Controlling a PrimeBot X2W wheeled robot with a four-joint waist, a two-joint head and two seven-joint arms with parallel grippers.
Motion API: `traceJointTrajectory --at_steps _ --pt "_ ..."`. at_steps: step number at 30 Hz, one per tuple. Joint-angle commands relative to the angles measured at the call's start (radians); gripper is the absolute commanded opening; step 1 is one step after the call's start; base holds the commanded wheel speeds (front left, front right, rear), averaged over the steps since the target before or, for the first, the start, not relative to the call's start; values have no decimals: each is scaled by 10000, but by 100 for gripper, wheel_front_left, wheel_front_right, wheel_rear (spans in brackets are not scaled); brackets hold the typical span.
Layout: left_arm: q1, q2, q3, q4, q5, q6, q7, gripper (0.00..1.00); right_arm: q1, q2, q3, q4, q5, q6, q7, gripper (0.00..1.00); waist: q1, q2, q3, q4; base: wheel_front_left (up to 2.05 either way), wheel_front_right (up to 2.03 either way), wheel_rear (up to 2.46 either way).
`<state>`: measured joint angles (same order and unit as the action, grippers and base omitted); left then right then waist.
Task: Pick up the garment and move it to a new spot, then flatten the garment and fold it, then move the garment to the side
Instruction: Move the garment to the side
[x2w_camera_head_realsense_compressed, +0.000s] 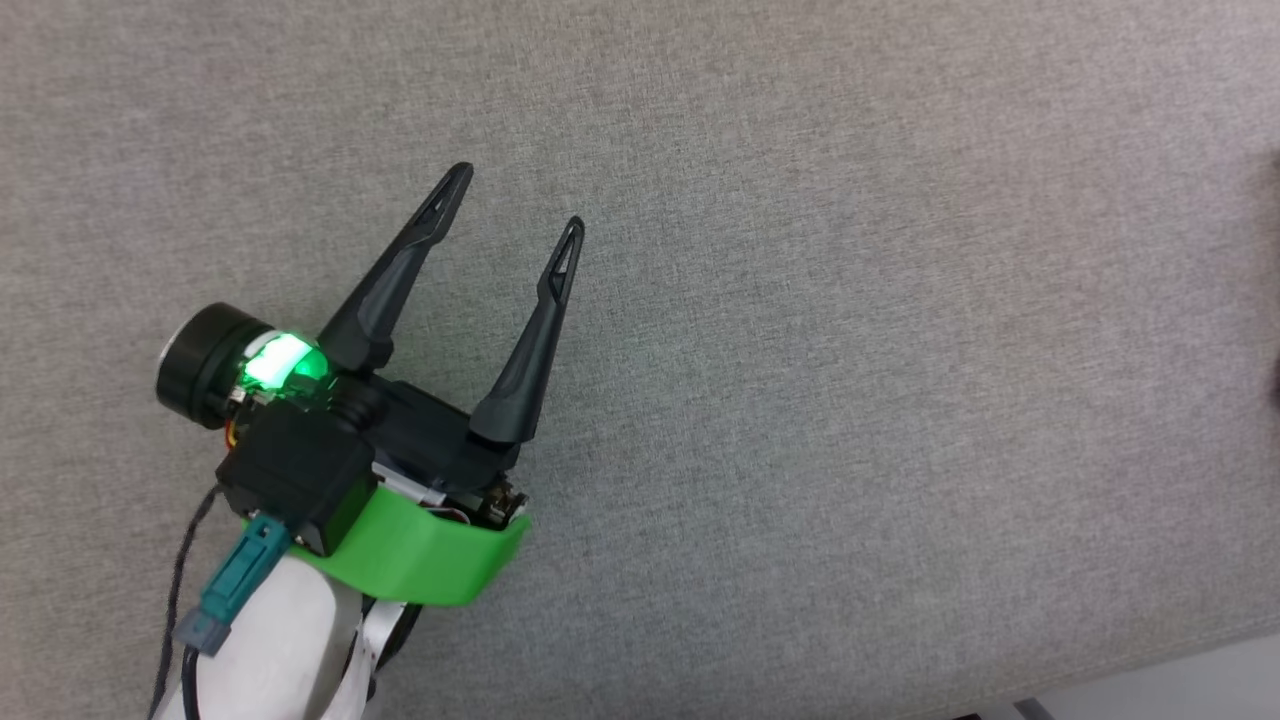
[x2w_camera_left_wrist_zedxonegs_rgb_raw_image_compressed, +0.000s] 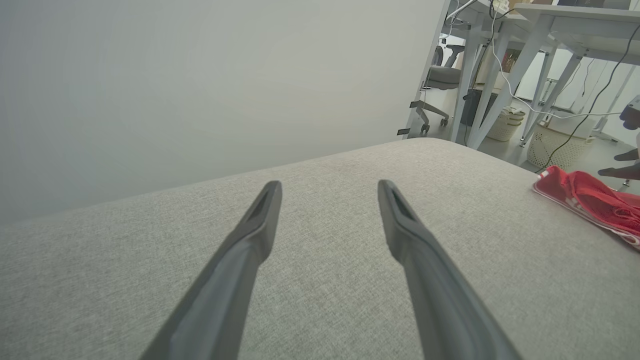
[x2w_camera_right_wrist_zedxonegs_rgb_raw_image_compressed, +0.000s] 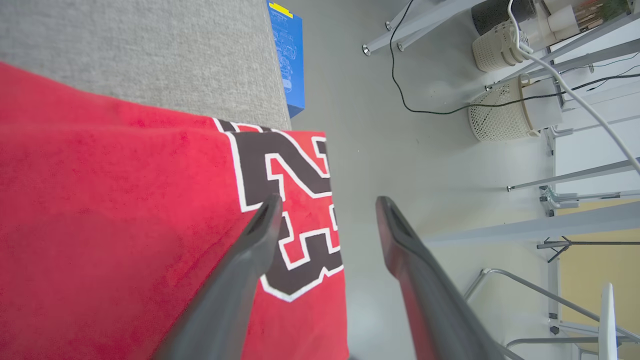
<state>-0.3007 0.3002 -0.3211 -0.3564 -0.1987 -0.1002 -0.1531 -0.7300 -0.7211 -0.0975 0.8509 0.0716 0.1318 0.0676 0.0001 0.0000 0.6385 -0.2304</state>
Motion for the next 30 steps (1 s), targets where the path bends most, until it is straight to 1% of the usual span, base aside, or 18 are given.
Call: traceJointTrajectory --at_steps 1,5,9,14,17,19,23,30 --pt "37 -106 -31 176 -198 50 -111 100 -207 -70 63 -59 -62 -11 -120 100 -1 0 -537 148 0 0 0" --pt "317 -289 65 787 -495 164 -429 100 -179 -151 312 -506 152 -11 -305 100 -1 0 -1380 327 0 0 0" --pt "710 -413 211 1436 -726 287 -701 100 81 -134 596 -1415 720 -11 -383 100 -1 0 -2382 582 0 0 0" --pt "1247 -569 377 2170 -981 416 -902 100 875 38 879 -3171 1653 -11 -375 100 -1 0 -3648 1004 0 0 0" --pt "1497 -653 441 2490 -1099 473 -957 100 1497 243 804 -4303 2156 -11 -548 100 -1 0 -4214 1299 0 0 0" --pt "1659 -681 521 2670 -1145 548 -984 100 1980 501 696 -5004 2518 -11 -558 100 -1 0 -4530 1477 0 0 0" --pt "1953 -775 629 2989 -1293 634 -1018 100 3062 1293 285 -6547 2897 -11 -557 100 -1 0 -5059 1877 0 0 0" --pt "2417 -850 741 3490 -1224 788 -1063 100 5112 3462 -421 -9030 2764 -11 -454 100 -1 0 -5781 2412 0 0 0"
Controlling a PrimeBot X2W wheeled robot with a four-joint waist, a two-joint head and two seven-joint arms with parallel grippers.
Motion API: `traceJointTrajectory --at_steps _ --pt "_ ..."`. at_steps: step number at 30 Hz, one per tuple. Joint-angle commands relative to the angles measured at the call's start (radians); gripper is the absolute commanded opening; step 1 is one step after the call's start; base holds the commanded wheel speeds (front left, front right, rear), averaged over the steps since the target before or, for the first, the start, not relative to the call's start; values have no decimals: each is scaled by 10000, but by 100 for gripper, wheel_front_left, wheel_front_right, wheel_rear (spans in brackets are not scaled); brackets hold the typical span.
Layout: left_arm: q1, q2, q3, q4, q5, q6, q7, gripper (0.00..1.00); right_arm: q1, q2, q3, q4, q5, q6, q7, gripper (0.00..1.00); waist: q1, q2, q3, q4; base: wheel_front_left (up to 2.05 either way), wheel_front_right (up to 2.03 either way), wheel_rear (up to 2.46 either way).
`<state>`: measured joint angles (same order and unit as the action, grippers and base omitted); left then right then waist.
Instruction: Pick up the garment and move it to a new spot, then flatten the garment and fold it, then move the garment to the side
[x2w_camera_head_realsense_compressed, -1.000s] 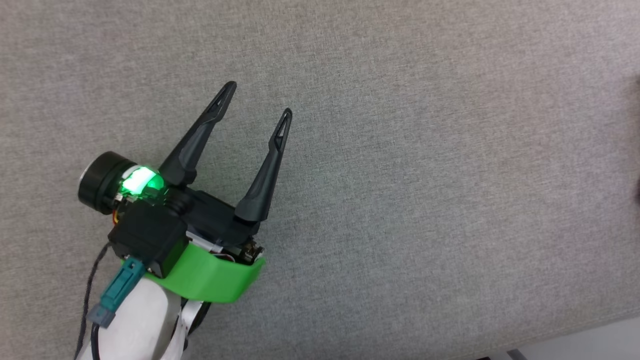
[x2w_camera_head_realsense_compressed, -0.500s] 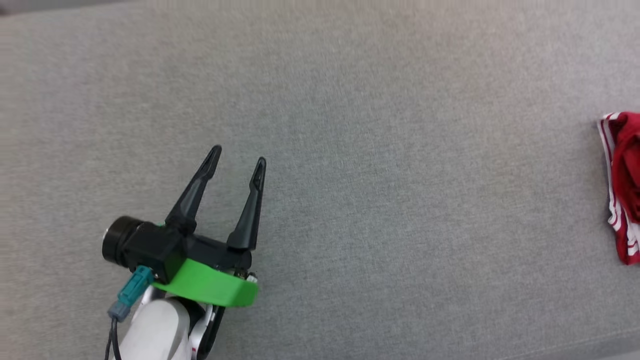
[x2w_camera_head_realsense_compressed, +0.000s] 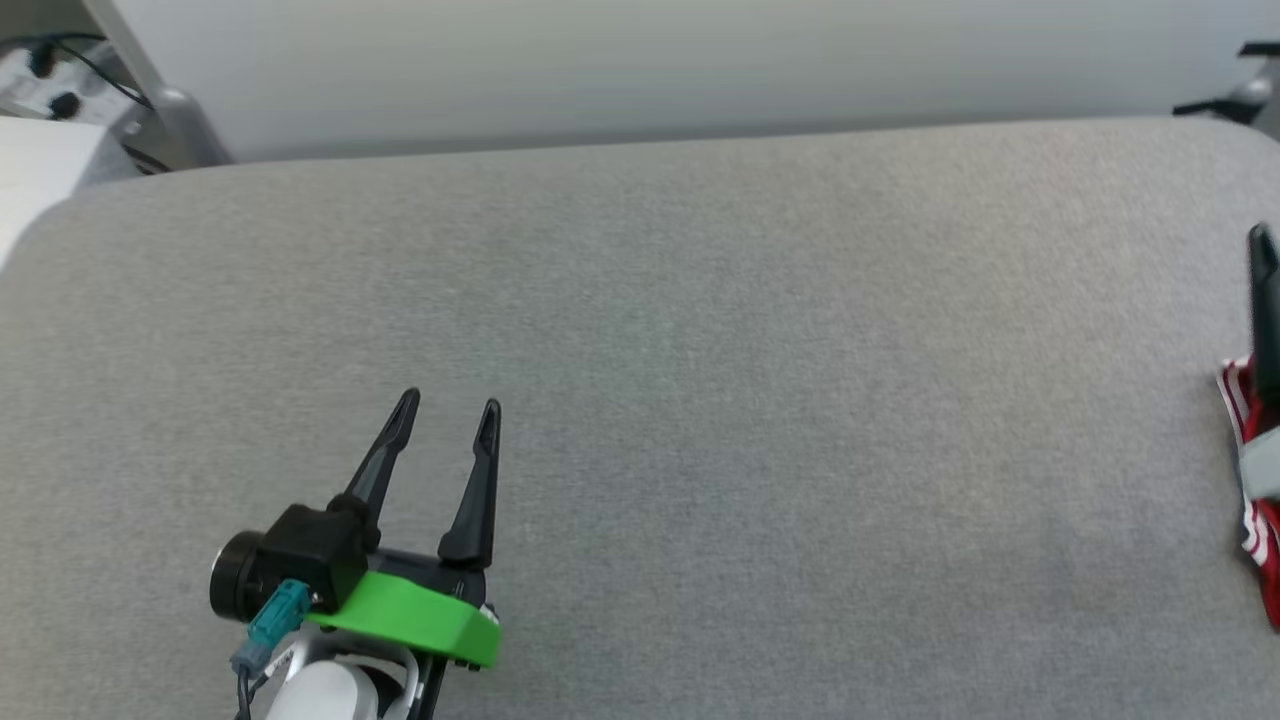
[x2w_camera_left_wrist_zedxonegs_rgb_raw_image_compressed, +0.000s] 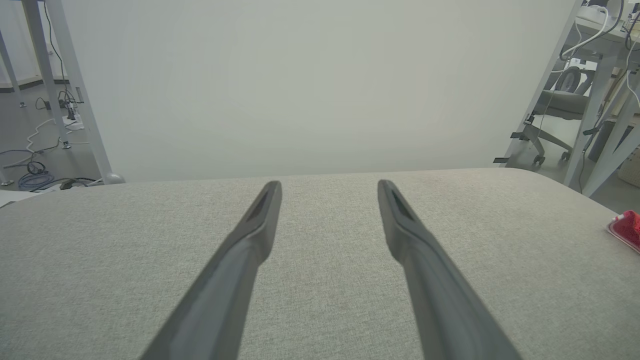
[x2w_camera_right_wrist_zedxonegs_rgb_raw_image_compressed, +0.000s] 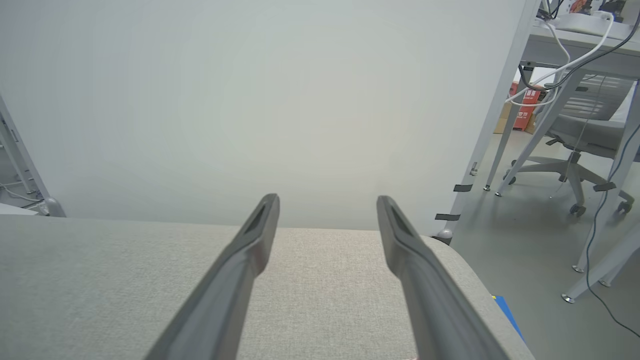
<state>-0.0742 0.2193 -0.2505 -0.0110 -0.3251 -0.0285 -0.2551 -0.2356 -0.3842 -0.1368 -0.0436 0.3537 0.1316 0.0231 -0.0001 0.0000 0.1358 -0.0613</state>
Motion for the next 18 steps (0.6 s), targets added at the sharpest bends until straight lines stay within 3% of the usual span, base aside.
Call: traceJointTrajectory --at_steps 1,9,18 --pt "221 -57 53 98 56 95 -47 100 428 376 -63 -326 -99 -9 -41 100 1 0 -832 771 0 0 0" --pt "670 -267 266 530 149 79 -63 100 2637 2372 359 -1193 -876 -9 -1060 100 1 0 -1176 1099 0 0 0" --pt "909 -699 848 538 568 -164 -65 100 3227 2723 758 -494 -1747 -9 -1725 100 1 0 -1243 1103 0 0 0"
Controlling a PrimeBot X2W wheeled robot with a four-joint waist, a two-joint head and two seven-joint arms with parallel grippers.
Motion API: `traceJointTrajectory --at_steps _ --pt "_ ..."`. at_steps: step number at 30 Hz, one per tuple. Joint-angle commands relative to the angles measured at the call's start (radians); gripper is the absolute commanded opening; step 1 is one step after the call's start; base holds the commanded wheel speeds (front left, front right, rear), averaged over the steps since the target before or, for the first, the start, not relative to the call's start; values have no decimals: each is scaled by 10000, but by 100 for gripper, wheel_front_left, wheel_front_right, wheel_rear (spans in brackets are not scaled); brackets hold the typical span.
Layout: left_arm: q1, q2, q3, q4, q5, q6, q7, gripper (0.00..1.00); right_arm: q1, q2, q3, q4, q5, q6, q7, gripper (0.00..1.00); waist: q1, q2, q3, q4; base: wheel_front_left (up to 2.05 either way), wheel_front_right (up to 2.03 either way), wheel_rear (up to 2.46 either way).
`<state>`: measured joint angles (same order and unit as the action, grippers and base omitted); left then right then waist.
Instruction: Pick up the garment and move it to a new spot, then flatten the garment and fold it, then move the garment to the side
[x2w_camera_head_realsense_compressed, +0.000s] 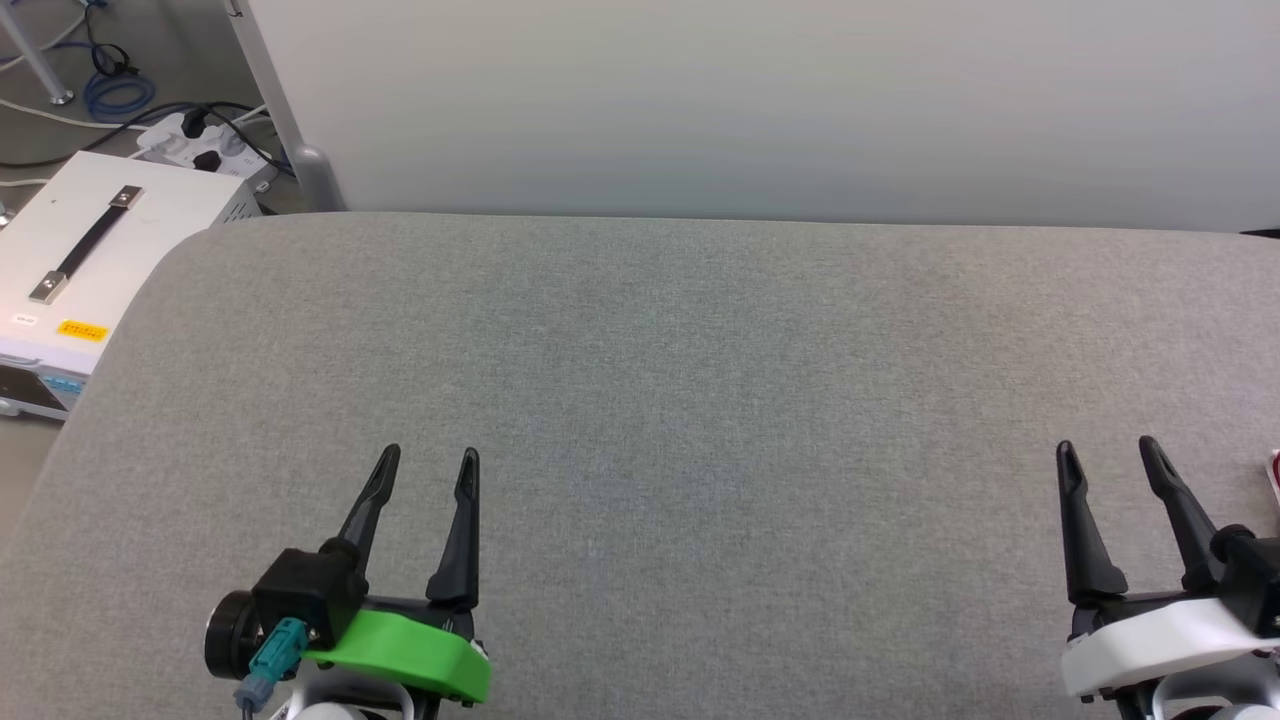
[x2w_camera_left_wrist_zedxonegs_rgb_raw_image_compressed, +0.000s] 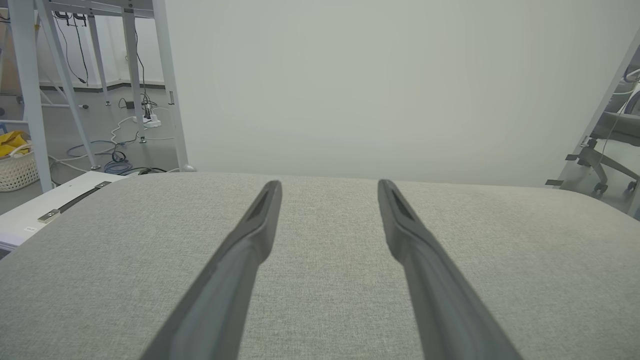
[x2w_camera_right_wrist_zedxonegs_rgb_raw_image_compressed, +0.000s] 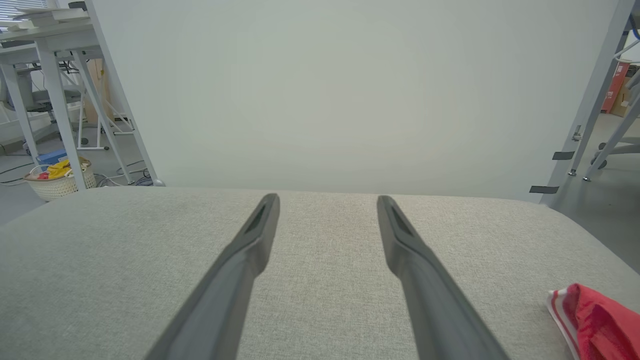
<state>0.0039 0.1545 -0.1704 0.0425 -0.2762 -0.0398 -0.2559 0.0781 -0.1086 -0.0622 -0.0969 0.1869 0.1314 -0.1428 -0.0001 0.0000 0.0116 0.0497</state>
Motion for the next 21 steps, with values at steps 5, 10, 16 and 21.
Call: traceJointTrajectory --at_steps 5,10,16,21 --pt "207 -291 256 37 345 -274 -58 100 90 26 120 273 -449 -7 -130 100 1 0 -23 -23 0 0 0" --pt "248 -487 420 12 477 -461 -58 100 84 98 152 313 -515 -7 -140 100 1 0 5 -18 0 0 0" --pt "247 -663 640 -11 611 -596 -58 100 71 124 143 319 -558 -7 -56 100 1 0 53 -8 0 0 0" --pt "243 -763 834 56 727 -660 -58 100 105 53 199 340 -580 -7 -7 100 1 0 80 -6 0 0 0"
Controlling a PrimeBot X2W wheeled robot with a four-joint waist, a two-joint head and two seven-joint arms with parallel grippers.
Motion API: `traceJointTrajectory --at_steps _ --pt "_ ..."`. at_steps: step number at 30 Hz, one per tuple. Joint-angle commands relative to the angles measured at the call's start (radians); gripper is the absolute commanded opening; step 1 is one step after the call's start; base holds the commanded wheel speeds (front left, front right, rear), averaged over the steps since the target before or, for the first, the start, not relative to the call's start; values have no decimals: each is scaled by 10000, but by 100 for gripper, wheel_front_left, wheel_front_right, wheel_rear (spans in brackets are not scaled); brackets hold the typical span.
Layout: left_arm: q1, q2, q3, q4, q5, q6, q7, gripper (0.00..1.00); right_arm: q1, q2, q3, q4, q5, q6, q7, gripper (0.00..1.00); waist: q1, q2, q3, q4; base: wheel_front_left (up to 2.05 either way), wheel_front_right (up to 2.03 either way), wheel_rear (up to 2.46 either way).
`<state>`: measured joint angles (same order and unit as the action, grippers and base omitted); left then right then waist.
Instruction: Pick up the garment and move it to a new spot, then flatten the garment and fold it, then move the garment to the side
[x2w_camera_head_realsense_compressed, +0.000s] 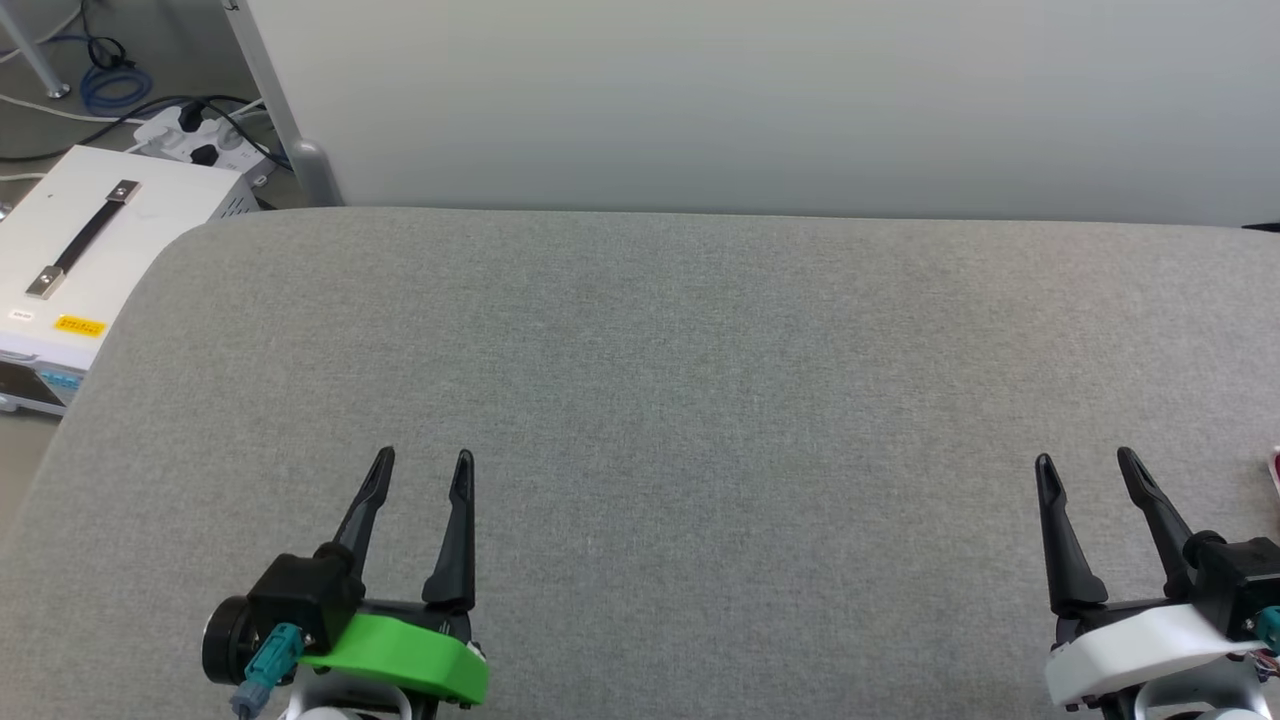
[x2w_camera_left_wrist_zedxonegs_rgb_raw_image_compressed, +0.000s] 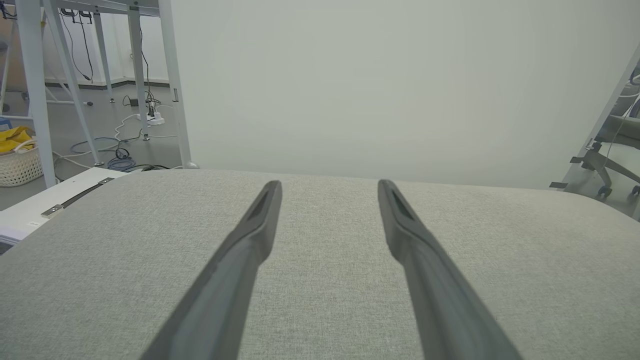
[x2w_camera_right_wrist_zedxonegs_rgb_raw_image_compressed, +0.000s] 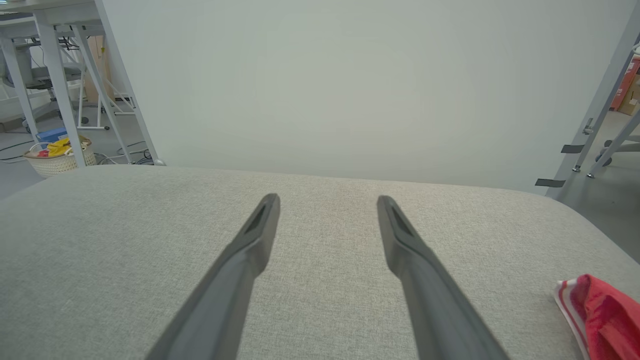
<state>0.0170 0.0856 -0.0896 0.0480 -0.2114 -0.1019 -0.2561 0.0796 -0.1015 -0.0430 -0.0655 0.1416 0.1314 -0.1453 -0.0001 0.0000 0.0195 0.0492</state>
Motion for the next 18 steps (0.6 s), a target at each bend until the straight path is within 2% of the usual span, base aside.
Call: traceJointTrajectory --at_steps 1,15,16,18 --pt "113 -89 55 12 84 -51 -56 100 92 -37 0 26 -121 -7 18 100 1 0 4 -4 0 0 0" --pt "108 -250 224 78 146 -194 -57 100 4 -32 -74 15 -122 -7 -55 100 1 0 153 -74 0 0 0" --pt "13 -209 208 71 84 -149 4 0 -1 -21 -78 18 -3 0 -3 0 1 0 144 -70 0 0 0" --pt "8 -205 212 72 84 -155 22 0 -2 -14 -80 20 16 2 1 0 1 0 155 -73 0 0 0"
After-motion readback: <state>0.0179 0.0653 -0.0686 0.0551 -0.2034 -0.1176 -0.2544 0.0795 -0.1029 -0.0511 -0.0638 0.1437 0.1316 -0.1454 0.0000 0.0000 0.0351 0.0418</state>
